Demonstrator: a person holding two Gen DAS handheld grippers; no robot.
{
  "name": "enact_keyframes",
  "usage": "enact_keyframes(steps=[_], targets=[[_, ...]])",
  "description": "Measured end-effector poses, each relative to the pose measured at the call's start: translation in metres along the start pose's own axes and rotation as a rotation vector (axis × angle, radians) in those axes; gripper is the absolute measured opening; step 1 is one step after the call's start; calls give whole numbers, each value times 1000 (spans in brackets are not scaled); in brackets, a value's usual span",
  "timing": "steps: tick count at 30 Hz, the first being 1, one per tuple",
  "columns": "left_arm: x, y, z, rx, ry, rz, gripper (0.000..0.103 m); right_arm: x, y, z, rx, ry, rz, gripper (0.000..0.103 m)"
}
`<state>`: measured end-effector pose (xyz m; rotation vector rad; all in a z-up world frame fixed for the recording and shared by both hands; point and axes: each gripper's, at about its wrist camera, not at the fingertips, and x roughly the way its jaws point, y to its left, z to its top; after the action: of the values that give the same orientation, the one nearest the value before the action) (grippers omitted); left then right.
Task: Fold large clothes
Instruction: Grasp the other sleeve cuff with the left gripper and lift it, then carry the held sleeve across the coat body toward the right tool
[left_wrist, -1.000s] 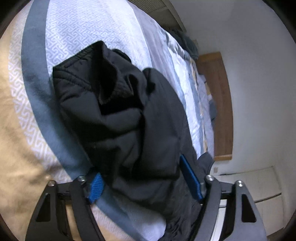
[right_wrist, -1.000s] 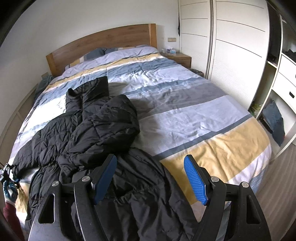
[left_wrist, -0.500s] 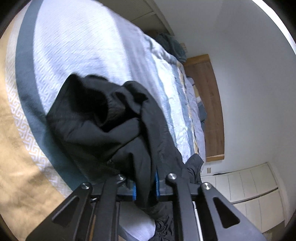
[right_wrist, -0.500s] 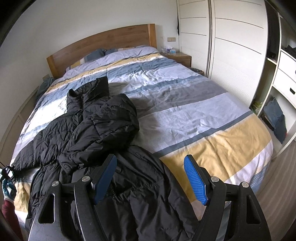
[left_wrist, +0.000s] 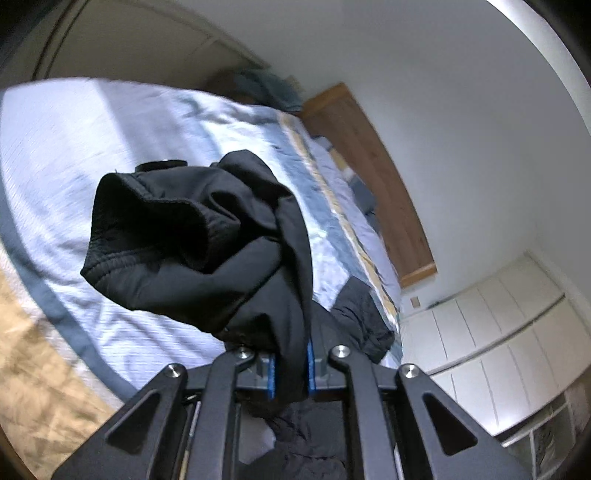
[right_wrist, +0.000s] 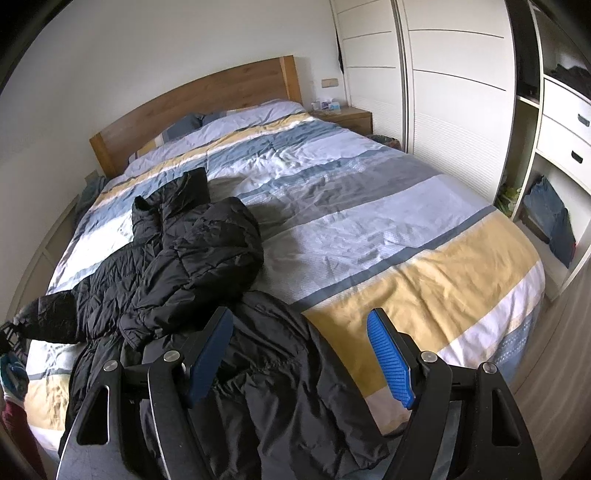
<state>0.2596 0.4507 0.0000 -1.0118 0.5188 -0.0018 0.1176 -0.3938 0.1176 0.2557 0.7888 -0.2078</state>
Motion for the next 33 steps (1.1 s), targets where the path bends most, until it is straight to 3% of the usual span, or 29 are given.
enact_keyframes(steps=[9,20,26,33], targets=[[7,-97,-36,203,47,-53,10,-6,-26,-7,29,-18,5,74],[52,-207,-125,475,179,-78,10,2,-48,-21,30,-12,15,74],[78,-235,-190,611,275,-55,10,10,-66,-23,57,-6,20,74],[118,-237,-273,726,409,20,10,33,-77,-28,69,25,17,74]])
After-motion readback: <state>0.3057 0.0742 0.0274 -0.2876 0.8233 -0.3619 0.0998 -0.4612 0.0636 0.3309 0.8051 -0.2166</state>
